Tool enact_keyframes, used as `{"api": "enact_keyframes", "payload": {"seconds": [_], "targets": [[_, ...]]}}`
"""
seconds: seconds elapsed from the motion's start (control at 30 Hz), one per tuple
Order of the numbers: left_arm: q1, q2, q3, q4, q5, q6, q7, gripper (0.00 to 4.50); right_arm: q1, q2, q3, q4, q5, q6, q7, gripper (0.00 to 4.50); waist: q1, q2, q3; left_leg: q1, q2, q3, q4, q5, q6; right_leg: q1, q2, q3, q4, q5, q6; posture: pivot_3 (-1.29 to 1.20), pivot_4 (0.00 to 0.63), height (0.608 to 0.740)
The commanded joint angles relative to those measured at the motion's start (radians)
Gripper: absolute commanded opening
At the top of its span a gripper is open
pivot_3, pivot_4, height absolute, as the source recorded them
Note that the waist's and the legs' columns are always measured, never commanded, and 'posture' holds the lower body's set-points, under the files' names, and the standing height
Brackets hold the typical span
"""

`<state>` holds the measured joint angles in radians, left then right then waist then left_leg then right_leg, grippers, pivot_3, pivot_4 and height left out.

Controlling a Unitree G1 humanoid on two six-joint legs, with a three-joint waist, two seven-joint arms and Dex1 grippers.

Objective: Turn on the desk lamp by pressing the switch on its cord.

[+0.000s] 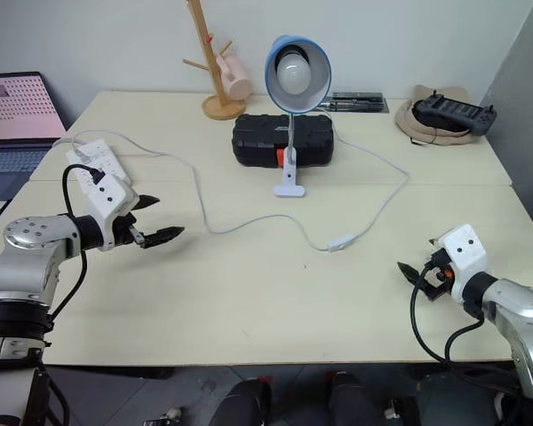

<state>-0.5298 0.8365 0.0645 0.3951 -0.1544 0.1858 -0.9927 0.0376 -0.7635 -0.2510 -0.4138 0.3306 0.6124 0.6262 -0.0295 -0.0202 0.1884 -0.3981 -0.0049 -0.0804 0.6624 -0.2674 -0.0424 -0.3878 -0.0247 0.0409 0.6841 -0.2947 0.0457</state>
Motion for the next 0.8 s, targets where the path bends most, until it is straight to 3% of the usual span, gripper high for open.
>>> {"api": "enact_keyframes", "payload": {"seconds": [0.03, 0.47, 0.67, 0.8], "targets": [[-0.002, 0.007, 0.016, -0.035, -0.008, -0.003, -0.001, 4.50, -0.018, -0.009, -0.014, -0.013, 0.007, -0.016, 0.014, 4.44, 0.000, 0.000, 0.000, 0.000, 0.000, 0.000, 0.000, 0.000, 0.000, 0.000, 0.000, 0.000, 0.000, 0.000, 0.000, 0.00, 0.150, 0.740], [0.039, -0.014, -0.002, -0.205, -0.072, 0.113, -0.053, 4.50, -0.104, -0.071, 0.054, 0.065, -0.005, -0.068, 0.129, 4.44, 0.000, 0.000, 0.000, 0.000, 0.001, 0.000, 0.001, 0.000, 0.000, 0.000, 0.000, 0.000, 0.001, 0.000, 0.000, 0.00, 0.150, 0.740], [0.046, -0.062, -0.103, -0.479, -0.171, 0.225, -0.153, 4.50, -0.348, -0.114, 0.251, 0.250, -0.051, -0.197, 0.354, 4.44, -0.002, 0.000, 0.000, 0.000, 0.001, 0.001, 0.002, 0.000, 0.000, 0.000, -0.001, 0.001, 0.001, 0.000, 0.000, 0.00, 0.150, 0.740], [0.047, -0.085, -0.135, -0.574, -0.208, 0.270, -0.165, 4.50, -0.519, -0.081, 0.390, 0.495, -0.160, -0.379, 0.472, 4.44, -0.004, 0.000, 0.000, 0.000, 0.001, 0.001, 0.001, 0.000, 0.000, 0.000, 0.001, 0.000, 0.001, 0.000, 0.000, 0.00, 0.150, 0.740]]}}
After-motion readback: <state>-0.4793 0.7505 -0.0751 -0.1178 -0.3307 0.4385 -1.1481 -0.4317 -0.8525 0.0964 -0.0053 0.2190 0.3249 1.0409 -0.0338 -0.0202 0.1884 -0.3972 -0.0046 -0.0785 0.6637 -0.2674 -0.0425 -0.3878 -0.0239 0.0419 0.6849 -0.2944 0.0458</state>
